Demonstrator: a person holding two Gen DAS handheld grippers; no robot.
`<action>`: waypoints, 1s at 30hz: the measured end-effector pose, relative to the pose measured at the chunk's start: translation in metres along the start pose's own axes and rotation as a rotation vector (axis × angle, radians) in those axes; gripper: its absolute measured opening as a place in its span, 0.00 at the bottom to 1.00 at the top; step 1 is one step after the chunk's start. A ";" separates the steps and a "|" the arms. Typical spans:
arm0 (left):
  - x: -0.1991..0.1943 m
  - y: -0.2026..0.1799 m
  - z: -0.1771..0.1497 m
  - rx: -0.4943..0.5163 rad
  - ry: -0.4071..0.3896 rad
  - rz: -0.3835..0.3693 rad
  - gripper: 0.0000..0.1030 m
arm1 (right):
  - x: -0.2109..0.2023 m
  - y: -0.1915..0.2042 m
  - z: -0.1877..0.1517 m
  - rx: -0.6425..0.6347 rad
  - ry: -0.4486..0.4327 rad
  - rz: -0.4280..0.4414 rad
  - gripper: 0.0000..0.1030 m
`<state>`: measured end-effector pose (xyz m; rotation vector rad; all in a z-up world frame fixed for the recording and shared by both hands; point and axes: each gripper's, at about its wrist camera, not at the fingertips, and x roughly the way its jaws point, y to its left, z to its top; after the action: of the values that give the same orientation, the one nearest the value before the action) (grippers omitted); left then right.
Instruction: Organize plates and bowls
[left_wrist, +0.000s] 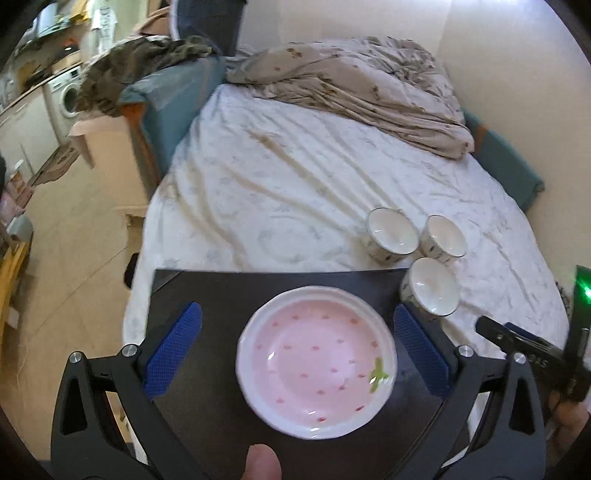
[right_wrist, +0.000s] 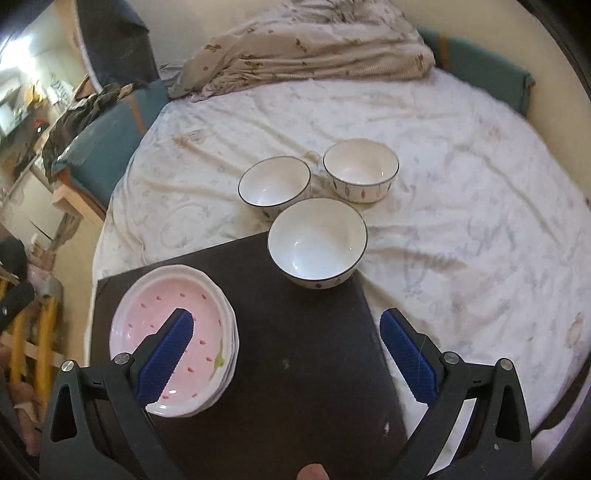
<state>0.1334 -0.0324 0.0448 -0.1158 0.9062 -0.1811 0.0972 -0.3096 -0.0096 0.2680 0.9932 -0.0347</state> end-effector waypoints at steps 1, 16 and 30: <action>0.001 -0.006 0.005 0.013 -0.002 0.003 1.00 | 0.003 -0.006 0.004 0.025 0.005 0.021 1.00; 0.083 -0.085 0.031 0.118 0.080 0.063 1.00 | 0.034 -0.068 0.054 0.133 -0.032 -0.014 1.00; 0.170 -0.101 0.032 0.020 0.298 0.059 1.00 | 0.066 -0.087 0.064 0.199 0.010 0.011 1.00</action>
<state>0.2507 -0.1654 -0.0492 -0.0438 1.2026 -0.1549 0.1725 -0.4028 -0.0494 0.4563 0.9993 -0.1221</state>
